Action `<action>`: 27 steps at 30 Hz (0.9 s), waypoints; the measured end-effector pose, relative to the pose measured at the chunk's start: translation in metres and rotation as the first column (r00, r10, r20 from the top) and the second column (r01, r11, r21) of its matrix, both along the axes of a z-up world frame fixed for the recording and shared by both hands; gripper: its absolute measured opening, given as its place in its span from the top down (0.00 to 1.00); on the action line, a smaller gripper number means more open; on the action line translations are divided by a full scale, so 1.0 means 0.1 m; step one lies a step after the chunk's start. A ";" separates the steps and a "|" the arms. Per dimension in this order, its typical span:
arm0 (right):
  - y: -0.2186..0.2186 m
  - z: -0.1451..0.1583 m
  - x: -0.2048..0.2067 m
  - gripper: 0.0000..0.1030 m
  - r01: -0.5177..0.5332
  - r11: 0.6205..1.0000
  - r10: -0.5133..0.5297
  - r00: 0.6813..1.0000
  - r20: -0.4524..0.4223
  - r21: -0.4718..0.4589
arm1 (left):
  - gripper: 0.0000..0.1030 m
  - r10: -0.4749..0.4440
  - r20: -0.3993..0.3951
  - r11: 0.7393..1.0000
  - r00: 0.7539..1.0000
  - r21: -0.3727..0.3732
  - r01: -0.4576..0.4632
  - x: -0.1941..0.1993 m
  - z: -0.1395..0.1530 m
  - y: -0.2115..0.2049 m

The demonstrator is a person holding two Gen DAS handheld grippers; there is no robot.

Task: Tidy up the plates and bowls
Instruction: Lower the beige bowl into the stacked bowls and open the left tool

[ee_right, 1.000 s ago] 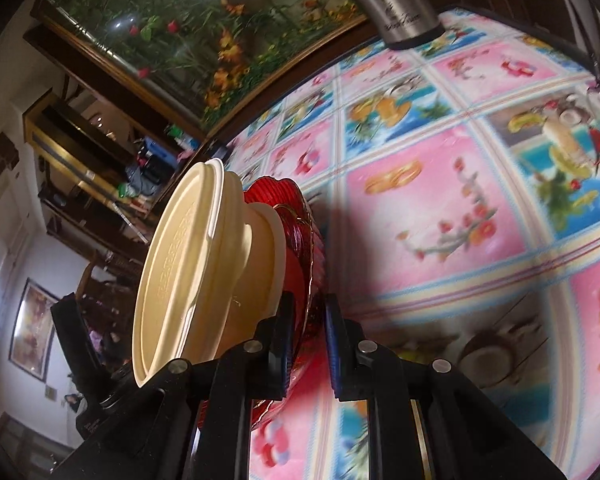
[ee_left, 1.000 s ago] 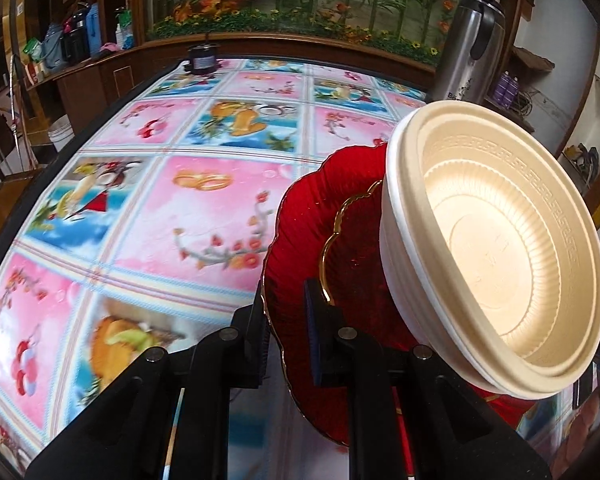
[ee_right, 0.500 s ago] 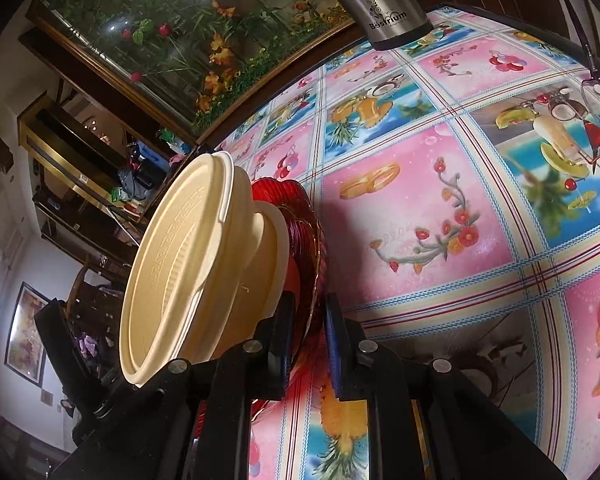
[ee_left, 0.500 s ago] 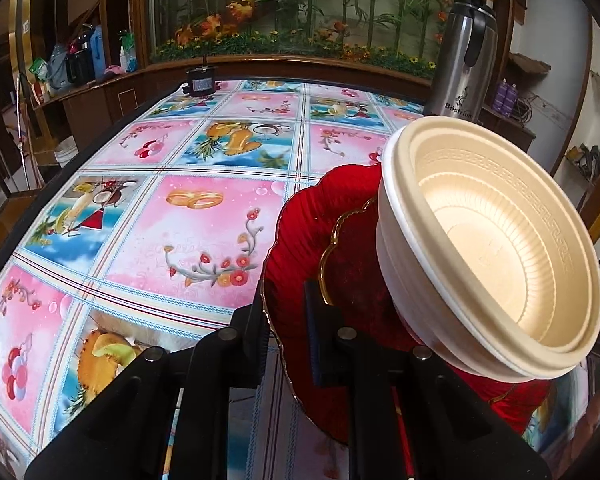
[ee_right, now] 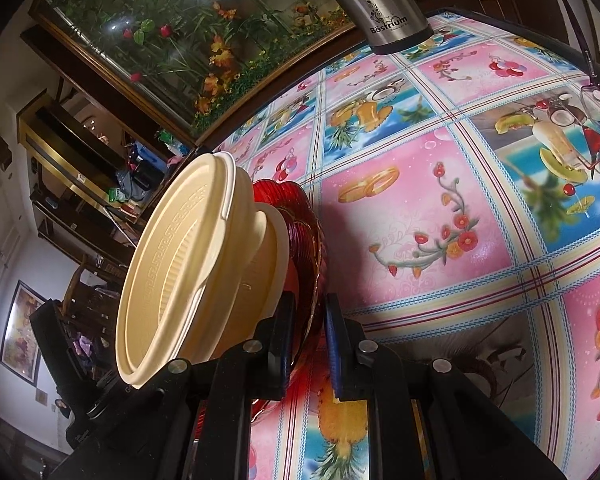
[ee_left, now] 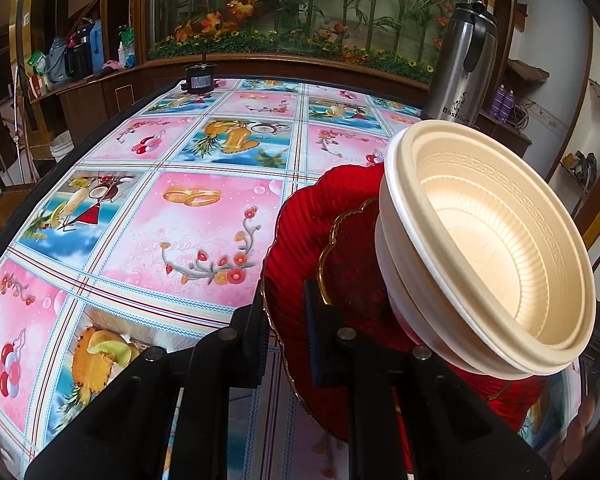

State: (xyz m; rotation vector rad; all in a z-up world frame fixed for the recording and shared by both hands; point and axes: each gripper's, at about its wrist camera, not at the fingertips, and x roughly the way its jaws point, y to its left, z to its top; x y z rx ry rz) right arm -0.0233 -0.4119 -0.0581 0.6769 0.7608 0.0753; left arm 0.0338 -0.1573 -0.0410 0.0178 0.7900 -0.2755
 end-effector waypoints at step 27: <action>0.05 0.03 0.01 0.83 -0.005 0.998 0.005 1.000 0.005 -0.057 | 0.89 0.007 0.000 1.000 1.000 0.013 -0.007 0.00 0.00 -0.04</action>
